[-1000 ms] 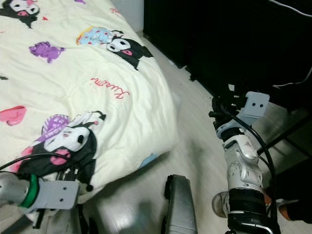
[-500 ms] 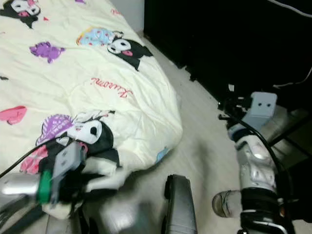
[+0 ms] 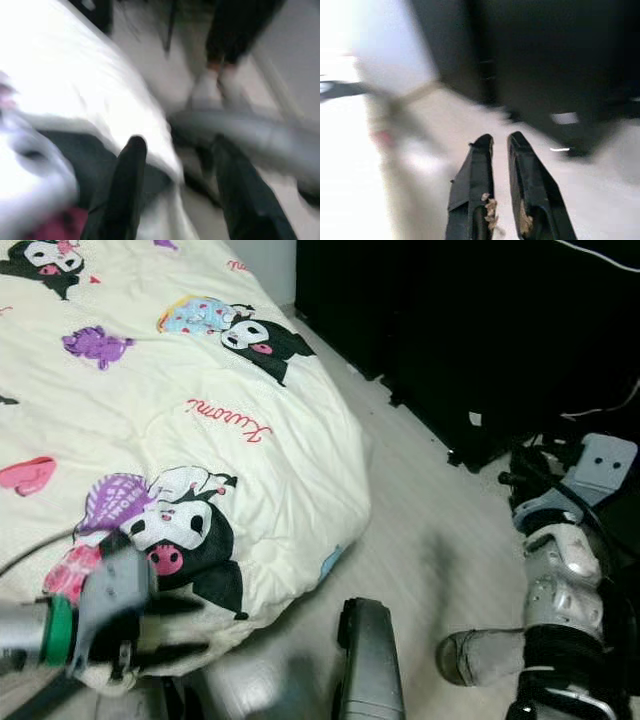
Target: Clean up the room
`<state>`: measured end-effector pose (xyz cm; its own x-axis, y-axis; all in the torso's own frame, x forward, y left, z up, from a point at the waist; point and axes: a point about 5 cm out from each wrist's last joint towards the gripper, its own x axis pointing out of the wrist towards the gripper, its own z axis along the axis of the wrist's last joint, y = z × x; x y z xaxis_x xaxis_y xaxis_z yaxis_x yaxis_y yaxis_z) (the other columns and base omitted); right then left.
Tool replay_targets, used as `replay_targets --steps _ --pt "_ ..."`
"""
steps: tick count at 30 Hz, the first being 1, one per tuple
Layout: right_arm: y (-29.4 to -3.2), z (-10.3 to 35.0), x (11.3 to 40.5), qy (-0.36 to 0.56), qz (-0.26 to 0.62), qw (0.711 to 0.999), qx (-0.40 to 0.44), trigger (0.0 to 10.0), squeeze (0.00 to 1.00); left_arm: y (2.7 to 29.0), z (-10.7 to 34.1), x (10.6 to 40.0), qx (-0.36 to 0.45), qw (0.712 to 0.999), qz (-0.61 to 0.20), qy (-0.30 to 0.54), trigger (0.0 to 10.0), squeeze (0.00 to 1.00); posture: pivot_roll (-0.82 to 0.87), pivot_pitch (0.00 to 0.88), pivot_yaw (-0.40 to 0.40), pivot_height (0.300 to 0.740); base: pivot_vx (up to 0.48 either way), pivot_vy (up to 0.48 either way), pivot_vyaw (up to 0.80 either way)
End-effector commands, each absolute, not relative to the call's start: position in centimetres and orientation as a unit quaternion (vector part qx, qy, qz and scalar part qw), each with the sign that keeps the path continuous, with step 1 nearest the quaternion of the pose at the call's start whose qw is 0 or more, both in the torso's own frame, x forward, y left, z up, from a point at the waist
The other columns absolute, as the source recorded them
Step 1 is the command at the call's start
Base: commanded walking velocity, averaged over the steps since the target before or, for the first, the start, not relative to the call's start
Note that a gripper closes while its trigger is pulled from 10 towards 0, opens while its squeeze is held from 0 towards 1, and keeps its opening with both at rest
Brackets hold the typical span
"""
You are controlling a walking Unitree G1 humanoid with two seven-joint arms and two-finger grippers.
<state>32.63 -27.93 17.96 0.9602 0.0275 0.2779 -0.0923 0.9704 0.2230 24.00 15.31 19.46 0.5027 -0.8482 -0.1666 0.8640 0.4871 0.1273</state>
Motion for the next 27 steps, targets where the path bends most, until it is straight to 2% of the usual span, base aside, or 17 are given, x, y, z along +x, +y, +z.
replay_targets --steps 1,2,3,5,7,11,13,14,19,23,27 --pt "-26.0 16.8 32.3 -0.125 0.089 0.978 0.144 10.0 0.47 15.3 20.1 24.3 0.058 0.875 -0.48 0.022 10.0 0.0 0.09 0.254 0.018 0.505 0.0 0.0 0.0" --pt "-21.3 15.2 31.6 -0.108 0.212 0.95 0.202 10.0 1.0 14.4 22.5 26.3 -0.014 0.902 -0.427 -0.057 10.0 0.0 0.1 0.254 0.01 0.505 0.0 0.0 0.0" --pt "-21.3 15.2 31.6 -0.108 0.212 0.95 0.202 10.0 1.0 14.4 22.5 26.3 -0.014 0.902 -0.427 -0.057 10.0 0.0 0.1 0.254 0.01 0.505 0.0 0.0 0.0" --pt "-19.2 13.1 31.4 -0.067 0.263 0.934 0.231 10.0 1.0 14.1 24.2 27.4 -0.074 0.909 -0.399 -0.096 10.0 0.0 0.13 0.261 0.013 0.505 0.0 0.0 0.0" --pt "-18.9 11.9 31.5 -0.042 0.269 0.933 0.235 10.0 1.0 14.1 24.9 27.7 -0.095 0.907 -0.395 -0.109 10.0 0.0 0.13 0.261 0.013 0.505 0.0 0.0 0.0" --pt "-19.2 7.0 31.6 0.066 0.239 0.948 0.198 10.0 1.0 14.8 27.0 28.3 -0.137 0.906 -0.379 -0.13 10.0 0.0 0.17 0.276 0.025 0.505 0.0 0.0 0.0" --pt "-19.2 7.0 31.6 0.066 0.239 0.948 0.198 10.0 1.0 14.8 27.0 28.3 -0.137 0.906 -0.379 -0.13 10.0 0.0 0.17 0.276 0.025 0.505 0.0 0.0 0.0" --pt "-19.7 5.3 31.4 0.11 0.215 0.953 0.183 10.0 1.0 15.1 27.9 28.7 -0.143 0.909 -0.368 -0.132 10.0 0.0 0.18 0.281 0.026 0.505 0.0 0.0 0.0" --pt "-19.9 5.0 31.4 0.118 0.201 0.955 0.186 10.0 1.0 15.0 28.2 28.9 -0.143 0.91 -0.365 -0.132 10.0 0.0 0.18 0.281 0.026 0.505 0.0 0.0 0.0" --pt "-20.3 5.1 31.5 0.104 0.165 0.949 0.249 10.0 1.0 14.7 28.6 29.4 -0.151 0.913 -0.358 -0.128 10.0 0.0 0.19 0.283 0.037 0.505 0.0 0.0 0.0" --pt "-20.2 5.2 31.5 0.083 0.171 0.935 0.298 10.0 1.0 14.7 28.8 29.6 -0.157 0.914 -0.354 -0.125 10.0 0.0 0.2 0.285 0.049 0.505 0.0 0.0 0.0"
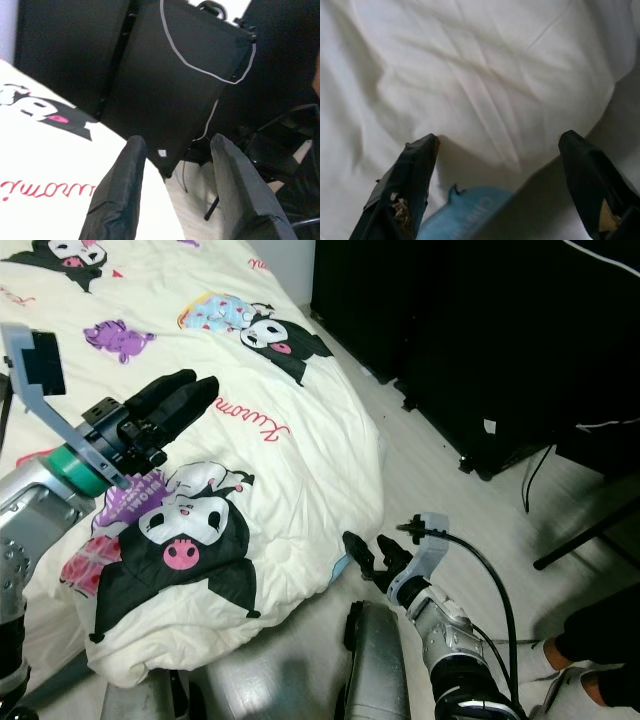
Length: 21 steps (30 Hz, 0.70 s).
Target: Clean up the room
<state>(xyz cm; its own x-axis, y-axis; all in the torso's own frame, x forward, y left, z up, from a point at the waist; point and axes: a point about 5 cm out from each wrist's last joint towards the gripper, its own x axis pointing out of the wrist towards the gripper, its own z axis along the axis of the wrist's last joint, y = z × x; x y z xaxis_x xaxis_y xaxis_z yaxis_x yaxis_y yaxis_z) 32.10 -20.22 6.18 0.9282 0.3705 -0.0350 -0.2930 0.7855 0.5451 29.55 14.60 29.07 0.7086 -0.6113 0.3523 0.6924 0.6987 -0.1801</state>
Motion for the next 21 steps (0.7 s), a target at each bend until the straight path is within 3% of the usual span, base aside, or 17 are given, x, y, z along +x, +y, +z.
replay_targets --steps 1,5,10,21 --pt "-20.2 5.3 31.5 0.073 0.175 0.929 0.317 10.0 1.0 14.8 28.9 29.7 -0.16 0.914 -0.351 -0.125 10.0 0.0 0.2 0.285 0.049 0.505 0.0 0.0 0.0" --pt "-20.2 5.4 31.5 0.067 0.177 0.926 0.325 10.0 1.0 14.8 29.0 29.8 -0.163 0.914 -0.349 -0.123 10.0 0.0 0.2 0.285 0.049 0.505 0.0 0.0 0.0" --pt "-19.8 4.2 31.1 0.086 0.184 0.897 0.394 10.0 1.0 15.1 29.4 30.0 -0.167 0.916 -0.347 -0.116 10.0 0.0 0.24 0.291 0.074 0.505 0.0 0.0 0.0" --pt "-18.5 2.1 30.2 0.123 0.112 0.859 0.484 10.0 1.0 15.2 29.6 30.2 -0.164 0.919 -0.341 -0.108 10.0 0.0 0.25 0.289 0.077 0.505 0.0 0.0 0.0"
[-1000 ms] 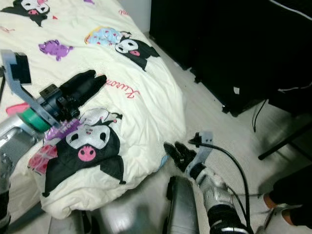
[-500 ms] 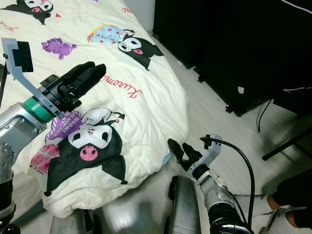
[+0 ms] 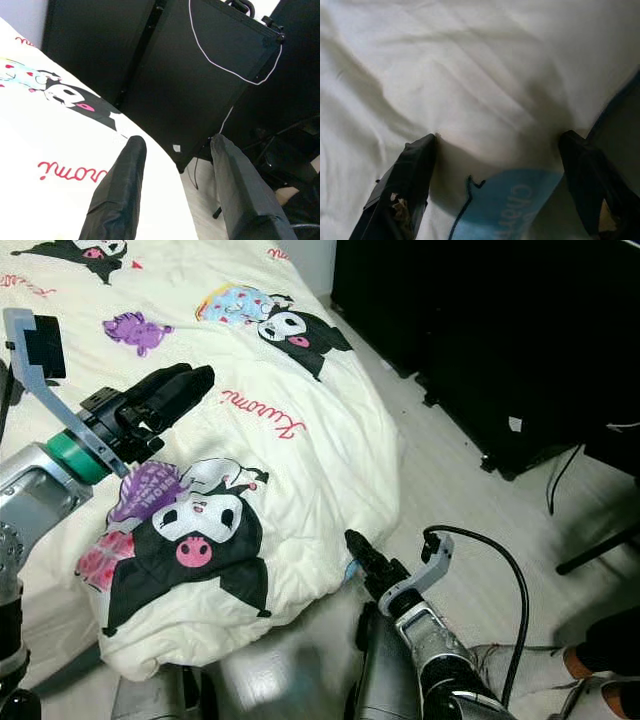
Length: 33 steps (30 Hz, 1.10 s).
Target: Clean up the room
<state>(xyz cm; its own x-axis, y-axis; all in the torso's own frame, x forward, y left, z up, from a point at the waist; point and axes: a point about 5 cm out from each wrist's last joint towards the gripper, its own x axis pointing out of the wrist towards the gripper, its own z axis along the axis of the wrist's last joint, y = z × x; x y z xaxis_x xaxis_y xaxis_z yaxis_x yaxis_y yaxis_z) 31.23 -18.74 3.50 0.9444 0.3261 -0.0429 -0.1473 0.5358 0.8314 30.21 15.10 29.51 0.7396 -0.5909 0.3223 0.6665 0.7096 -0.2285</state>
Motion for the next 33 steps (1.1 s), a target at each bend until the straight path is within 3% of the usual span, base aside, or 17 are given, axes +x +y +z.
replay_targets --steps 1,3,4,7,8,9,10,14,21,33 --pt "-18.5 2.1 30.2 0.123 0.112 0.859 0.484 10.0 1.0 15.2 29.6 30.2 -0.164 0.919 -0.341 -0.108 10.0 0.0 0.25 0.289 0.077 0.505 0.0 0.0 0.0" --pt "-18.5 1.9 30.1 0.129 0.106 0.86 0.481 10.0 1.0 15.2 29.6 30.2 -0.164 0.919 -0.341 -0.108 10.0 0.0 0.25 0.289 0.077 0.505 0.0 0.0 0.0" --pt "-18.6 1.7 30.1 0.136 0.103 0.864 0.473 10.0 0.0 15.1 29.6 30.2 -0.165 0.919 -0.341 -0.107 10.0 0.0 0.25 0.289 0.081 0.505 0.0 0.0 0.0" --pt "-19.4 1.9 30.2 0.134 0.098 0.879 0.447 10.0 0.0 15.1 29.6 30.3 -0.165 0.92 -0.34 -0.105 10.0 0.0 0.25 0.289 0.081 0.505 0.0 0.0 0.0" --pt "-19.8 2.2 30.3 0.127 0.095 0.884 0.44 4.2 0.0 15.1 29.7 30.3 -0.166 0.92 -0.339 -0.104 10.0 0.0 0.25 0.289 0.081 0.505 0.0 0.0 0.0" --pt "-19.8 2.2 30.3 0.127 0.095 0.884 0.44 4.2 0.0 15.1 29.7 30.3 -0.166 0.92 -0.339 -0.104 10.0 0.0 0.25 0.289 0.081 0.505 0.0 0.0 0.0" --pt "-20.2 2.5 30.5 0.12 0.094 0.886 0.438 0.0 0.0 15.1 29.7 30.3 -0.166 0.92 -0.339 -0.104 10.0 0.0 0.25 0.288 0.077 0.505 0.0 0.0 0.0" --pt "-21.3 3.1 30.9 0.108 0.078 0.904 0.406 0.0 0.0 15.1 29.6 30.3 -0.169 0.921 -0.336 -0.103 10.0 0.0 0.25 0.288 0.077 0.505 0.0 0.0 0.0" --pt "-24.1 3.8 31.1 0.094 -0.025 0.939 0.33 0.0 0.0 14.9 29.3 30.4 -0.175 0.921 -0.335 -0.099 10.0 0.0 0.23 0.288 0.067 0.505 0.0 0.0 0.0" --pt "-23.0 4.3 31.5 0.069 0.041 0.928 0.363 0.0 0.0 14.7 29.4 30.6 -0.173 0.922 -0.333 -0.098 10.0 0.0 0.23 0.284 0.069 0.505 0.0 0.0 0.0"
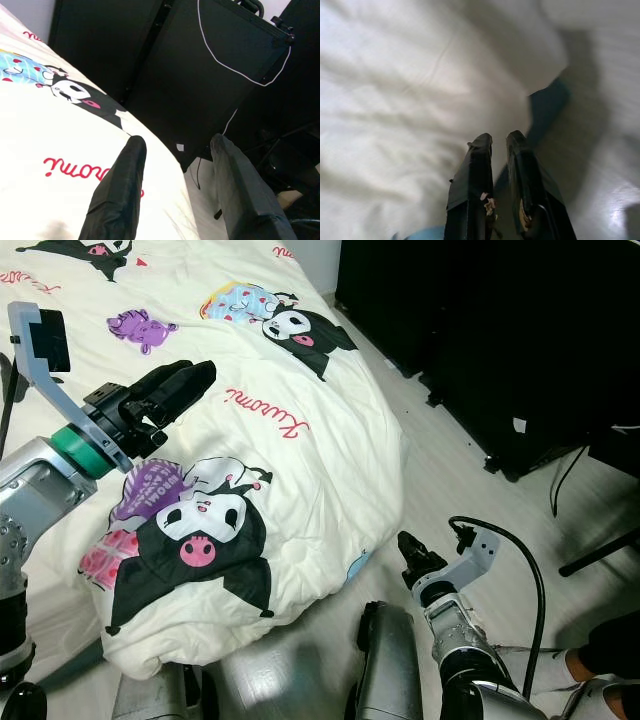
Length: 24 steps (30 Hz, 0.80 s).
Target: Clean up the room
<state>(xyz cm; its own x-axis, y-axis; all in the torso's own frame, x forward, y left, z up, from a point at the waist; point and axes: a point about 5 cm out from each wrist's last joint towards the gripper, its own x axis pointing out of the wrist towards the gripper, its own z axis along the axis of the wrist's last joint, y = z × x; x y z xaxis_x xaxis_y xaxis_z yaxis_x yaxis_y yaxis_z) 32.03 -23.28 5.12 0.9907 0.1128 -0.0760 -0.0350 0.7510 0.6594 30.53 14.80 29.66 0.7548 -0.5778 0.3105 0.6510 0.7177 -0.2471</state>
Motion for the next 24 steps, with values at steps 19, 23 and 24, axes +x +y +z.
replay_targets --steps 19,23,24 --pt "-15.4 5.7 33.2 0.083 0.219 0.879 0.415 10.0 1.0 14.6 29.6 30.4 -0.164 0.923 -0.335 -0.096 10.0 0.0 0.26 0.271 0.069 0.505 0.0 0.0 0.0" --pt "-15.9 5.0 33.2 0.109 0.177 0.893 0.399 10.0 1.0 14.6 29.4 30.4 -0.162 0.924 -0.334 -0.093 10.0 0.0 0.26 0.272 0.072 0.505 0.0 0.0 0.0" --pt "-15.9 5.0 33.2 0.109 0.177 0.893 0.399 10.0 1.0 14.6 29.4 30.4 -0.162 0.924 -0.334 -0.093 10.0 0.0 0.26 0.272 0.072 0.505 0.0 0.0 0.0"
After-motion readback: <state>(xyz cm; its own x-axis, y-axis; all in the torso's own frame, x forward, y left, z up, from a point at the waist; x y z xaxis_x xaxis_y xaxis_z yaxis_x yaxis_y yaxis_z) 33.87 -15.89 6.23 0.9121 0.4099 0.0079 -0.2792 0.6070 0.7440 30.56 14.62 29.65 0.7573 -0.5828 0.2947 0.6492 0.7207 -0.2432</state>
